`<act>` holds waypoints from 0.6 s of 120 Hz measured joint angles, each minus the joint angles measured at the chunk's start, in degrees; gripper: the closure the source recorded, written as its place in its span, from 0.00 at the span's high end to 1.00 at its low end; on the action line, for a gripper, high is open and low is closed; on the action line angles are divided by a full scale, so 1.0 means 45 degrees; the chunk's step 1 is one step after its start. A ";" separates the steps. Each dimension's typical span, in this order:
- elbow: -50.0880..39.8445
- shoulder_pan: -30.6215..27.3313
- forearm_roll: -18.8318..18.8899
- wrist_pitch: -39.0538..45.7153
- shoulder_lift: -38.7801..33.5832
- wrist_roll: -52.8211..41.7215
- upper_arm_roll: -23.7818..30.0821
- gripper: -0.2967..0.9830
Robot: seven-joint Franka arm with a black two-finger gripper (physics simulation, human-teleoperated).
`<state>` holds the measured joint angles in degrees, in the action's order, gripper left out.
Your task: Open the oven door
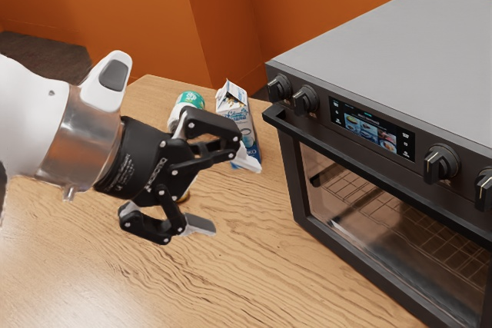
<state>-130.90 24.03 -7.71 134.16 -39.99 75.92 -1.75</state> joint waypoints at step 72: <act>0.1105 0.0019 0.0819 0.1904 0.3097 0.3902 0.0246 0.77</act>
<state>-125.93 24.11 -4.03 142.73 -26.05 93.48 -0.65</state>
